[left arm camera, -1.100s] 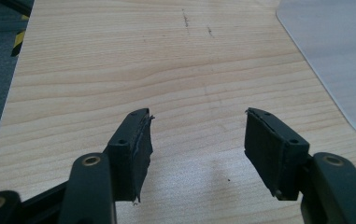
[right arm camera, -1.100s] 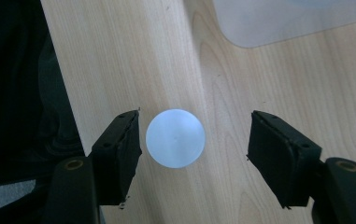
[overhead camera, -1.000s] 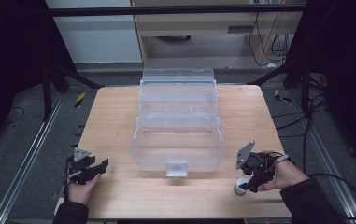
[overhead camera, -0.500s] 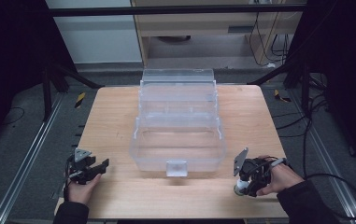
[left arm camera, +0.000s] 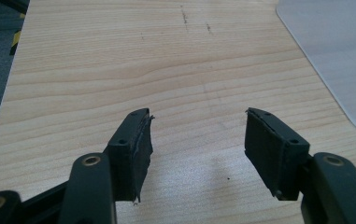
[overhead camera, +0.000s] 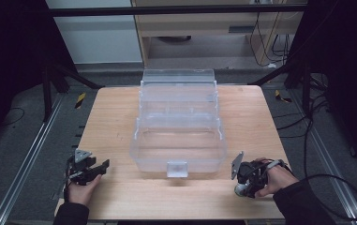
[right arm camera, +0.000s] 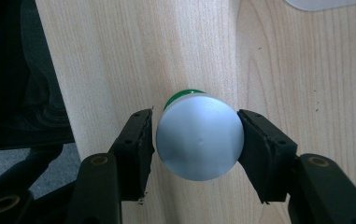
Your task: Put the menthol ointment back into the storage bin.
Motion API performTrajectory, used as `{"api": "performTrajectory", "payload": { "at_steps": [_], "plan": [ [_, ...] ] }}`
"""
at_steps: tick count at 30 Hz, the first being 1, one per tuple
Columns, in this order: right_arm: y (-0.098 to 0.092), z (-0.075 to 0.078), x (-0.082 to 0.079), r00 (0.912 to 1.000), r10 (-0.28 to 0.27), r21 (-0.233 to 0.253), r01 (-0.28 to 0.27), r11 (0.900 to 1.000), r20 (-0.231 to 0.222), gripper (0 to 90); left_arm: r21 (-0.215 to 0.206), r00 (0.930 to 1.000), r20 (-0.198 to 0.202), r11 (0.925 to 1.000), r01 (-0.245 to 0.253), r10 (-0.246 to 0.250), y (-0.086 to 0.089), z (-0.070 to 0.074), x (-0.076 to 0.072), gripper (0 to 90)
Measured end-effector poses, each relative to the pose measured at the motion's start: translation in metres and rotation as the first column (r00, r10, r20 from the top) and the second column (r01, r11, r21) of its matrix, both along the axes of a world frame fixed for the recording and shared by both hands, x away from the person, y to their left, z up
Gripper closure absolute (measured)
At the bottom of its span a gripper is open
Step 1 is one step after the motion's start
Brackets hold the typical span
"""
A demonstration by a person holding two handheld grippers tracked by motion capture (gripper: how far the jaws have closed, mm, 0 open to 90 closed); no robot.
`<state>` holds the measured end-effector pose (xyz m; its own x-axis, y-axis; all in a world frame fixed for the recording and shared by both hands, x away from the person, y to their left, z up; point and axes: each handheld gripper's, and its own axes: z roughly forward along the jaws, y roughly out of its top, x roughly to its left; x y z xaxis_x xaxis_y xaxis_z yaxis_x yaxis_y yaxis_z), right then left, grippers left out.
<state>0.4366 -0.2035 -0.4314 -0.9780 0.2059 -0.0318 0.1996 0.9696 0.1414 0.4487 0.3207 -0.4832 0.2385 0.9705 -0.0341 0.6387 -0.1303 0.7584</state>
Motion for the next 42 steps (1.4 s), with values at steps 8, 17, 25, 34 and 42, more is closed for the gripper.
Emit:
{"api": "performTrajectory", "payload": {
  "at_steps": [8,17,25,34,42],
  "plan": [
    [0.001,-0.004,0.002,1.0,-0.002,-0.008,0.002,1.0,-0.003,49.7,0.001,1.0,-0.001,1.0,0.0,0.0,0.0,0.0,0.0,40.6],
    [0.002,-0.004,0.004,0.9996,-0.024,-0.01,0.024,1.0,-0.016,50.3,0.002,1.0,0.0,1.0,-0.001,0.001,0.0,0.0,0.0,40.6],
    [0.0,0.01,0.004,0.9991,-0.043,0.011,0.043,0.999,-0.006,50.4,0.003,1.0,0.0,1.0,-0.001,0.001,0.0,0.0,0.0,40.6],
    [-0.001,0.04,0.006,0.9964,-0.083,0.059,0.082,0.995,0.017,50.4,-0.006,1.0,-0.005,1.0,-0.003,0.003,0.0,0.0,0.001,40.6],
    [-0.003,0.061,0.009,0.9939,-0.107,0.081,0.105,0.991,0.026,50.4,-0.009,0.9999,-0.014,0.9999,-0.006,0.006,0.0,-0.001,0.003,40.5]
  ]
}}
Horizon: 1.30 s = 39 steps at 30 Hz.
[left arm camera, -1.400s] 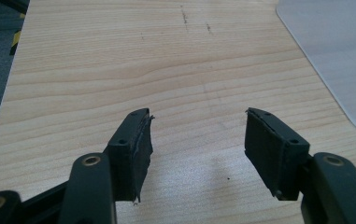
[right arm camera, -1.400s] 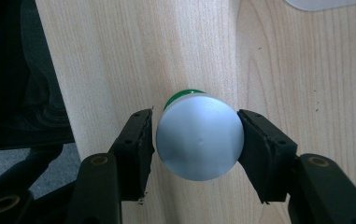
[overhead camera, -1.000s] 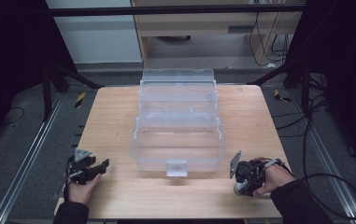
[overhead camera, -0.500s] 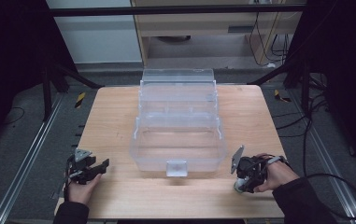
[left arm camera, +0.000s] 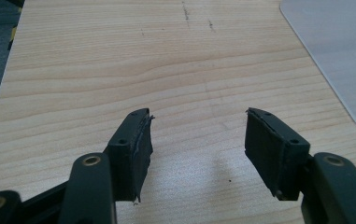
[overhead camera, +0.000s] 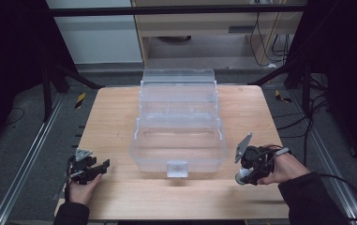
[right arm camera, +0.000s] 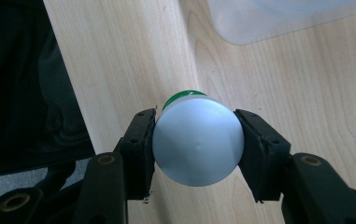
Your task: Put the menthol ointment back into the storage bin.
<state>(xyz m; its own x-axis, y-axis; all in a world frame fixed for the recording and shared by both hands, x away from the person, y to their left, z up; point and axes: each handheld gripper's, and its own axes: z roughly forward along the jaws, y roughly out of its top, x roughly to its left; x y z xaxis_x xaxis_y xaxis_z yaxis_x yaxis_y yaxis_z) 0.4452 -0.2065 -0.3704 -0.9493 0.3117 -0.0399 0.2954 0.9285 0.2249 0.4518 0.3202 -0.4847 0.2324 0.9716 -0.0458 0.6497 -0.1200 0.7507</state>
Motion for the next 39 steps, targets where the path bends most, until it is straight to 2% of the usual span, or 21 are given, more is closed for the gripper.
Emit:
{"api": "performTrajectory", "payload": {
  "at_steps": [9,12,16,22,31,39],
  "plan": [
    [0.002,0.017,0.005,0.9996,-0.009,0.029,0.009,1.0,0.026,50.5,-0.002,1.0,0.0,1.0,0.001,-0.001,0.0,0.0,0.001,40.6],
    [0.002,0.027,0.007,0.9991,-0.013,0.045,0.011,0.999,0.04,50.4,-0.002,1.0,0.0,1.0,0.005,-0.005,0.0,0.0,0.0,40.6],
    [0.004,0.035,0.01,0.9986,-0.01,0.036,0.008,0.999,0.051,50.4,-0.002,1.0,-0.001,1.0,0.005,-0.005,0.001,0.0,0.001,40.7],
    [0.009,0.045,0.015,0.9993,-0.002,0.023,0.001,1.0,0.039,50.4,-0.003,1.0,-0.005,1.0,0.004,-0.004,0.001,0.0,0.001,40.7],
    [0.018,0.065,0.024,0.999,0.011,0.026,-0.012,1.0,0.044,50.4,-0.007,0.9999,-0.011,1.0,0.007,-0.007,0.001,-0.001,0.002,40.7],
    [0.029,0.07,0.035,0.9985,0.026,0.026,-0.027,0.999,0.048,50.4,-0.006,0.9998,-0.013,0.9999,0.012,-0.012,0.001,-0.001,0.002,40.7]
  ]
}}
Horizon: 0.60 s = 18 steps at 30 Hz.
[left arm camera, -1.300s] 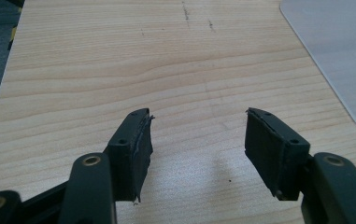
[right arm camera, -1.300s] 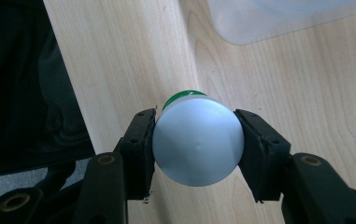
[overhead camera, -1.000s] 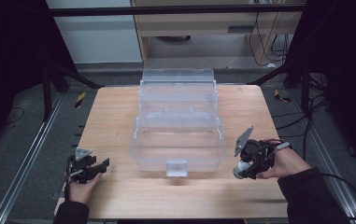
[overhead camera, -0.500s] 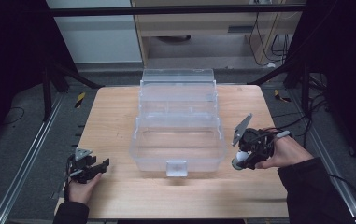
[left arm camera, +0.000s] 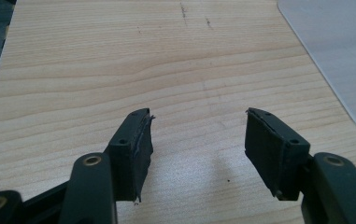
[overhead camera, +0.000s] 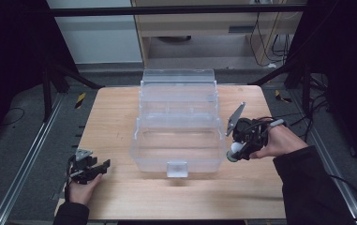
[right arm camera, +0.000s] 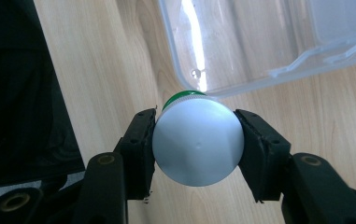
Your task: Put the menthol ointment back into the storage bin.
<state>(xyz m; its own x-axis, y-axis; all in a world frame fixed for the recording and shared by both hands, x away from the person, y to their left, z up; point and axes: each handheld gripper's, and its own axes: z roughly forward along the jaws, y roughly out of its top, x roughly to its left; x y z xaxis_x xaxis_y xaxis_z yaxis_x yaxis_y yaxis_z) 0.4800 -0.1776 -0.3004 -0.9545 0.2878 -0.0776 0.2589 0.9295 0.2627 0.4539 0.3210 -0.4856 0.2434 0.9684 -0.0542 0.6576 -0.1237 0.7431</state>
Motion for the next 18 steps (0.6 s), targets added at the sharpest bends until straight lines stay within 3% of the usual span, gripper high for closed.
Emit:
{"api": "performTrajectory", "payload": {
  "at_steps": [9,18],
  "plan": [
    [0.015,0.002,0.019,0.9998,0.017,0.019,-0.017,1.0,0.009,50.4,-0.002,1.0,0.002,1.0,-0.002,0.002,0.0,0.0,0.0,40.7],
    [0.028,-0.006,0.038,0.9992,0.034,0.036,-0.034,0.999,0.019,50.4,-0.002,1.0,0.004,1.0,-0.001,0.001,0.001,0.001,0.0,40.8]
  ]
}}
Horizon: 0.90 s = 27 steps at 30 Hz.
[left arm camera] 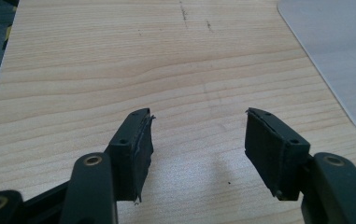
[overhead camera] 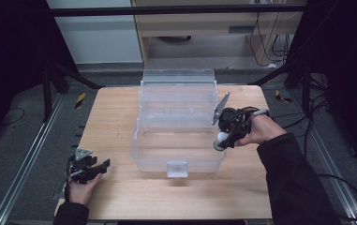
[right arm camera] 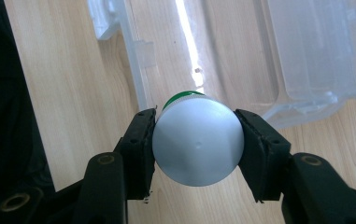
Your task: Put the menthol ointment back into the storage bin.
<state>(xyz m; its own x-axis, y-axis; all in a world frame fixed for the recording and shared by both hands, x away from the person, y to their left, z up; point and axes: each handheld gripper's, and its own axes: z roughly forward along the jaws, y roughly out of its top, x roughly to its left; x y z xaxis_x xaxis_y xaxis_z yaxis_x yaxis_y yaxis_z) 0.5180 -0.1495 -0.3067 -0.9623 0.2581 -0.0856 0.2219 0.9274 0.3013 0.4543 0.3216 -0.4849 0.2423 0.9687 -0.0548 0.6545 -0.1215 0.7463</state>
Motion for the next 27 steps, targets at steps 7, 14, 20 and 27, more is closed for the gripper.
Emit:
{"api": "performTrajectory", "payload": {
  "at_steps": [7,14,20,27],
  "plan": [
    [0.011,-0.014,0.01,0.9999,0.014,-0.002,-0.014,1.0,-0.01,50.4,0.0,1.0,0.0,1.0,0.001,-0.001,0.0,0.0,0.0,40.8],
    [0.014,-0.026,0.013,0.9996,0.012,-0.014,-0.012,1.0,-0.027,50.4,-0.001,1.0,0.001,1.0,0.001,-0.001,0.0,0.0,0.0,40.8],
    [0.014,-0.04,0.016,0.999,0.012,-0.026,-0.013,1.0,-0.043,50.4,0.0,1.0,0.001,1.0,0.002,-0.002,0.0,0.0,0.0,40.8],
    [0.012,-0.055,0.021,0.9986,0.004,-0.028,-0.005,1.0,-0.052,50.4,0.0,1.0,0.0,1.0,0.003,-0.003,0.0,0.0,0.0,40.8]
  ]
}}
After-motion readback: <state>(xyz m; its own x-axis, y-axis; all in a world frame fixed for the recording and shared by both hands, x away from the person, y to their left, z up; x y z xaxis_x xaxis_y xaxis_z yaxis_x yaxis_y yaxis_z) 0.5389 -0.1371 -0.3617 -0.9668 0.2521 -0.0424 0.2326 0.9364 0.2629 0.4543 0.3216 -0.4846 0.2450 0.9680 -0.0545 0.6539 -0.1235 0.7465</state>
